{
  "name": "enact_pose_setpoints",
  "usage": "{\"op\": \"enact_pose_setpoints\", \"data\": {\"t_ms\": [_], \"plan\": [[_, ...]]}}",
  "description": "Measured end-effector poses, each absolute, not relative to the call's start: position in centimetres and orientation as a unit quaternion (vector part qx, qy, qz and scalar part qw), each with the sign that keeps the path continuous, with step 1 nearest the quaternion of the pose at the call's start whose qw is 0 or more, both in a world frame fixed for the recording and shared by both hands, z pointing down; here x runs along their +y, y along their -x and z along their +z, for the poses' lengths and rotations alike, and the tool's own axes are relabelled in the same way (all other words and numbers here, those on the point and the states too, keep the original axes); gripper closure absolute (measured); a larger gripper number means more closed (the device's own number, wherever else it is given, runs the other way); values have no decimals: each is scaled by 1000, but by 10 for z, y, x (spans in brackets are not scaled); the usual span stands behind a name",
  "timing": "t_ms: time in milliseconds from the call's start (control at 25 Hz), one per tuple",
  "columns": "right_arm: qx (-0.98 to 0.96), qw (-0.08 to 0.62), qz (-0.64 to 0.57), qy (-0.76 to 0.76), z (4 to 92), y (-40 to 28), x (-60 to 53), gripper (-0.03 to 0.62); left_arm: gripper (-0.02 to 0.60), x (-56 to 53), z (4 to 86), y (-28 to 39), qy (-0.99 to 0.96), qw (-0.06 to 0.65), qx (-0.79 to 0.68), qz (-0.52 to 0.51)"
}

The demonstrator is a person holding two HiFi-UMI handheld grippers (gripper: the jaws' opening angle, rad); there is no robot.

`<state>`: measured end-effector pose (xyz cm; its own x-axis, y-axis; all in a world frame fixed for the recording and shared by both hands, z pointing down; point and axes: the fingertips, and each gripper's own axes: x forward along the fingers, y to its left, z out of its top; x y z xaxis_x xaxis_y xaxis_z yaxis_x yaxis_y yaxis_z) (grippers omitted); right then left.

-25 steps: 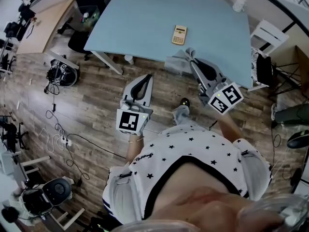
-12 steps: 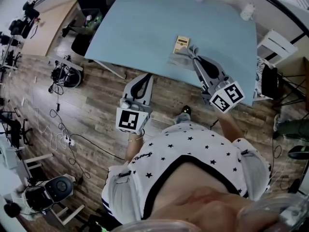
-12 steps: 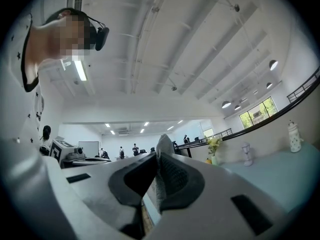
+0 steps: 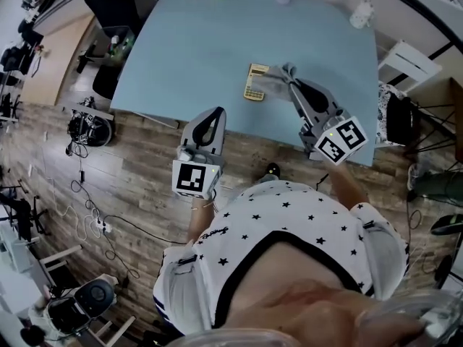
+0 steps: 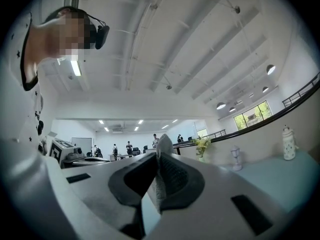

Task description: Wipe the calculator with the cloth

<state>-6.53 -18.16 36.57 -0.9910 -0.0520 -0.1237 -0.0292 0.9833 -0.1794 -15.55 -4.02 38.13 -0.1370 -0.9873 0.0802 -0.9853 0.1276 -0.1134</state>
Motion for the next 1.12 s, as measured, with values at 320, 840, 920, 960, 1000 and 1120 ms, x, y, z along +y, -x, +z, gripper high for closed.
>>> {"op": "enact_pose_setpoints", "data": {"t_ms": [320, 840, 920, 960, 1000, 1120], "plan": [[993, 41, -95, 59, 382, 83, -217, 572, 551, -82, 390, 179, 683, -6, 727, -63], [974, -19, -120, 189, 439, 140, -275, 574, 551, -145, 388, 258, 748, 0, 660, -73], [970, -30, -122, 206, 449, 152, -277, 574, 551, -149, 392, 272, 754, -6, 653, -70], [969, -35, -124, 212, 455, 159, -278, 574, 551, -150, 393, 280, 756, -8, 651, -66], [967, -42, -125, 216, 461, 166, -278, 574, 551, -152, 395, 287, 759, -10, 648, -63], [964, -62, -129, 226, 477, 187, -279, 574, 551, -157, 399, 307, 769, -8, 636, -61]]}}
